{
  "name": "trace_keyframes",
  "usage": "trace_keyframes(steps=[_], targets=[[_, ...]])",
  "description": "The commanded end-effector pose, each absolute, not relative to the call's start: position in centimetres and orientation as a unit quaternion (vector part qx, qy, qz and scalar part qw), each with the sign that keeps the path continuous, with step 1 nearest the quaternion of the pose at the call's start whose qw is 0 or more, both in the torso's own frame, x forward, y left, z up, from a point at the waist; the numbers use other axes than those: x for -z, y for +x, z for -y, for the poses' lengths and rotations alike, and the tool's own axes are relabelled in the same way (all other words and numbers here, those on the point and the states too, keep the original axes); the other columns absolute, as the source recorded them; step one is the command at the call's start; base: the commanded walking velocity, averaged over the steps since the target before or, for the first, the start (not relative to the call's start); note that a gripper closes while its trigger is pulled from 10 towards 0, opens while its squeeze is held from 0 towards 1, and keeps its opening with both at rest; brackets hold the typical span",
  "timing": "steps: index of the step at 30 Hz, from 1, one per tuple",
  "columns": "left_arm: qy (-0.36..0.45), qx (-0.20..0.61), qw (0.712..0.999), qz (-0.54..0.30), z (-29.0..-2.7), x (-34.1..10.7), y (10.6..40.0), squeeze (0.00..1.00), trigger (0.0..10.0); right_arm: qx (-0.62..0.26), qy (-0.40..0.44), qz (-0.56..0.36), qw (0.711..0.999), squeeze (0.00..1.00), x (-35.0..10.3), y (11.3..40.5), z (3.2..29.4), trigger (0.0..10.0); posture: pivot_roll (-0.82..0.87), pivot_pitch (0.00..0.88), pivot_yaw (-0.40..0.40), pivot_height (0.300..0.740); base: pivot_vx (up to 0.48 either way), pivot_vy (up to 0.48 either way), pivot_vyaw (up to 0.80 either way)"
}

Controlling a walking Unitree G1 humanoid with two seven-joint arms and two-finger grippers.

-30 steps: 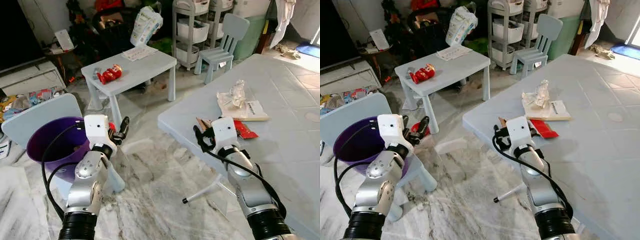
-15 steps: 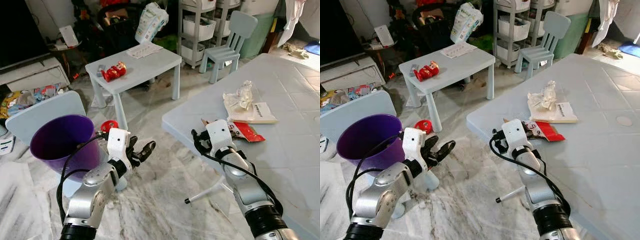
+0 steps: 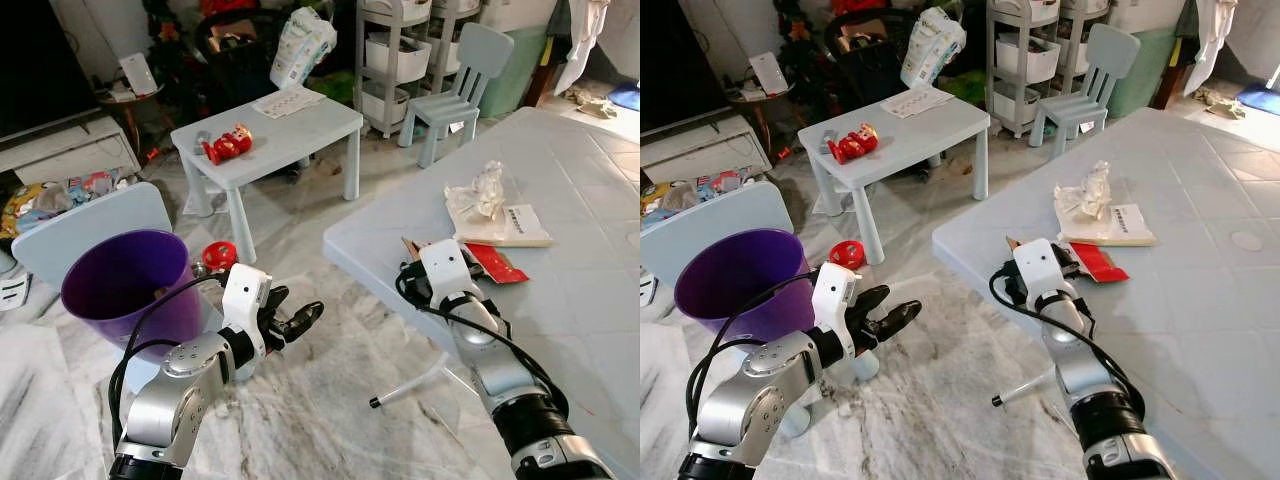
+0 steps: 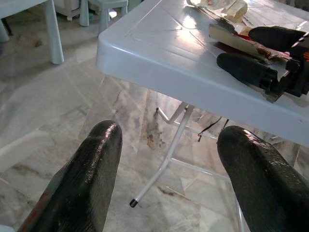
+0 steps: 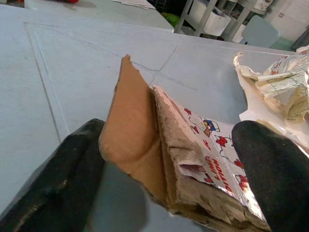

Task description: Picking trash to rubbish bin

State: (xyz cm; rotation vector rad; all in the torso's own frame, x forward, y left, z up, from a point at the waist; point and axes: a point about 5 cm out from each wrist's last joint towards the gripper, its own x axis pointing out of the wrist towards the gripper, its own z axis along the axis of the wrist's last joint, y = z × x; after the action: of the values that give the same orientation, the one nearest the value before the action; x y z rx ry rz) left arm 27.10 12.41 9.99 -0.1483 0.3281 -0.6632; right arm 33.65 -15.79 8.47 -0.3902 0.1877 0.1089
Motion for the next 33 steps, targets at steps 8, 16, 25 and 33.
trace_keyframes(steps=[8,16,25,33], targets=[[-0.061,0.334,0.928,-0.151,-12.2,-10.7,27.2,0.00,10.0,-0.029,-0.192,-0.120,0.974,0.00,-7.7,33.9,16.9,0.0,0.05,0.000,0.042,0.740,0.000,0.000,0.00],[-0.057,0.335,0.928,-0.152,-12.2,-10.7,27.3,0.00,10.0,-0.007,-0.186,-0.125,0.975,0.00,-7.5,33.9,17.6,0.0,0.05,0.000,0.044,0.740,0.000,0.000,0.00],[-0.041,0.342,0.928,-0.140,-12.1,-11.0,27.5,0.00,10.0,0.032,-0.182,-0.123,0.975,0.00,-7.9,34.3,18.8,0.0,0.05,0.000,0.044,0.740,0.000,0.000,0.00],[-0.035,0.350,0.927,-0.134,-11.9,-11.2,27.6,0.00,10.0,0.036,-0.174,-0.125,0.976,0.00,-7.7,34.2,18.8,0.0,0.04,0.000,0.047,0.740,0.000,0.000,0.00]])
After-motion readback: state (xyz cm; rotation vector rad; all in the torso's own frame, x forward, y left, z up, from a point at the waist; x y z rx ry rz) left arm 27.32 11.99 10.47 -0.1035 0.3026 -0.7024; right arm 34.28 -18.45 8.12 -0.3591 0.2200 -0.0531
